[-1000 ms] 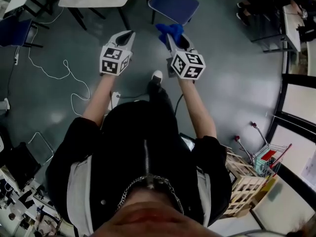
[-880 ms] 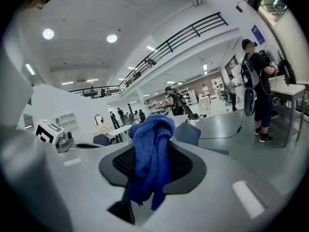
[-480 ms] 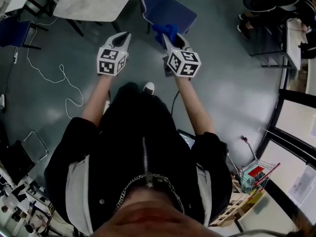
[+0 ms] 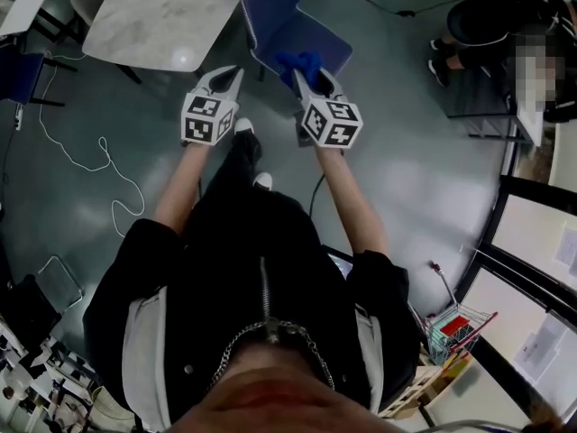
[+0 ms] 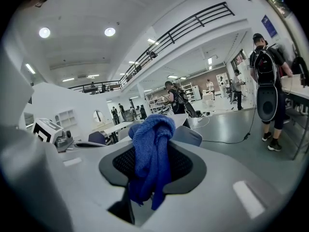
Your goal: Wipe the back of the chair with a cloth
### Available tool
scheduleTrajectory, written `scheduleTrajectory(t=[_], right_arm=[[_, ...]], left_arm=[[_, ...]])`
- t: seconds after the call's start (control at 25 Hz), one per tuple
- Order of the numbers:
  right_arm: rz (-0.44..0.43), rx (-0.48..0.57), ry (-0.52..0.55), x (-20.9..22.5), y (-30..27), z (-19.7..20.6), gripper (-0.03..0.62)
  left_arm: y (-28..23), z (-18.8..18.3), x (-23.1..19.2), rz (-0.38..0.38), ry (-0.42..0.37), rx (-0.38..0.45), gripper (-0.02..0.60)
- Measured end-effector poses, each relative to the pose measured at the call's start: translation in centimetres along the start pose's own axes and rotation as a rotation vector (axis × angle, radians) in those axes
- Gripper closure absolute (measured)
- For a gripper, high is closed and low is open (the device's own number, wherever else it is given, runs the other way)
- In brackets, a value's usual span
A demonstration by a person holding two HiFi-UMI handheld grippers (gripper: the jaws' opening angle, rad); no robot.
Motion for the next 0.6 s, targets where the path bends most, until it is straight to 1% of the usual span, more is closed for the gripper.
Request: scheduleTrajectory(t=[0.24, 0.44, 0.52, 0.6], right_arm=[[-0.010, -0.004, 0.017, 3.8, -9.0, -2.3, 0.459], [0.004, 0.006, -0.008, 5.8, -14.7, -2.9, 0.459], [0.003, -0.001, -0.016, 6.8, -16.1, -2.6, 0.459], [-0.006, -0.006, -0.010, 7.7, -17.2, -2.0, 0.459]], left_arm=[[-8.1, -1.7, -3.9, 0.015, -0.038, -0.002, 0.571], [-12.3, -2.1, -6.4, 0.038, -0.022, -0.012, 0.571], [-13.7, -1.8, -7.0, 0.014, -0.009, -0.020, 0.572], [-15.0, -1.0, -7.9, -0.046, 0.014, -0.035, 0.572]])
Point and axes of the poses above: the fingertips, and each gripper's own axes: y backward along the fingers, x to its right, z out of its underside, the point moved 1 cm from there along y, backward along the fingers, and after that the axes turned 12 degrees about x, right-handed, at the moved point
